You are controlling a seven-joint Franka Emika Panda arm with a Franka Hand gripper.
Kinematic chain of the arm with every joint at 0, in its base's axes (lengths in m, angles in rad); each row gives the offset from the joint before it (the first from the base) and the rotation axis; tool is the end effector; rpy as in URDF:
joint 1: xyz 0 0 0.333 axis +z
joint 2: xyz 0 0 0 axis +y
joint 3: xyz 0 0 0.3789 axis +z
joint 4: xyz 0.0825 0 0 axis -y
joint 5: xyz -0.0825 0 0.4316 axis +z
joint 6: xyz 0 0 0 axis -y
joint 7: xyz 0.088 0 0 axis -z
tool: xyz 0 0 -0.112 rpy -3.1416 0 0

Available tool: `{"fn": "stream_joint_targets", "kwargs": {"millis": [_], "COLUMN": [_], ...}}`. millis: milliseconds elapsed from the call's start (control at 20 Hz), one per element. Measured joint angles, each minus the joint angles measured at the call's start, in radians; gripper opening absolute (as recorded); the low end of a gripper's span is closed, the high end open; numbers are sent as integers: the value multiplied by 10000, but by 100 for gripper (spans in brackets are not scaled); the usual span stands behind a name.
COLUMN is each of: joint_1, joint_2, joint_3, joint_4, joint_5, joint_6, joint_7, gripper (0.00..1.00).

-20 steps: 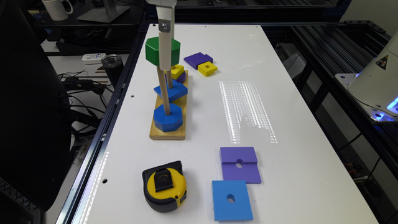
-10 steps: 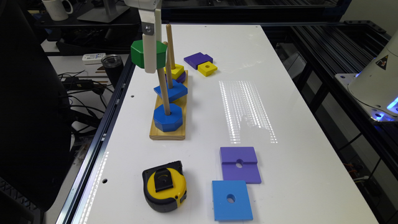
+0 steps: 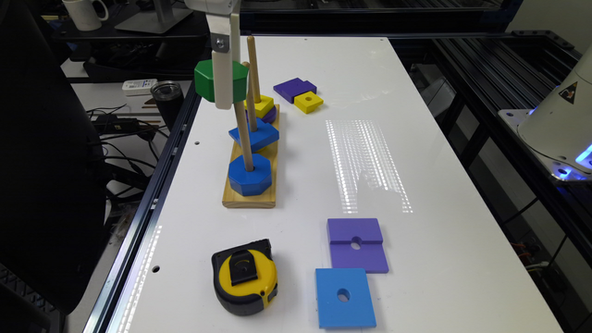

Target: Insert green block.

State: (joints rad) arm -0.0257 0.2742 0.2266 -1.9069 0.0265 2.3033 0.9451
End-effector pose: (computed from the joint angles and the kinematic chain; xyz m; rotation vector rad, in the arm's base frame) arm 0.6716 0.1276 0.3997 -2.7809 1.1314 -0.0965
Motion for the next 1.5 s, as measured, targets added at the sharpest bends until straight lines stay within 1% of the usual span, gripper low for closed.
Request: {"fn": "stream_joint_targets", "kwargs": {"millis": [900, 1300, 1500], "joint_1": [13, 21, 21], "joint_2": [-1, -70, -118], "joint_3": [16, 24, 24], "joint_4": [0, -51, -99], "joint_5": [0, 0, 0], "joint_6": [-75, -317, -339], "joint_7": [0, 1, 1], "gripper": [0, 0, 0]}}
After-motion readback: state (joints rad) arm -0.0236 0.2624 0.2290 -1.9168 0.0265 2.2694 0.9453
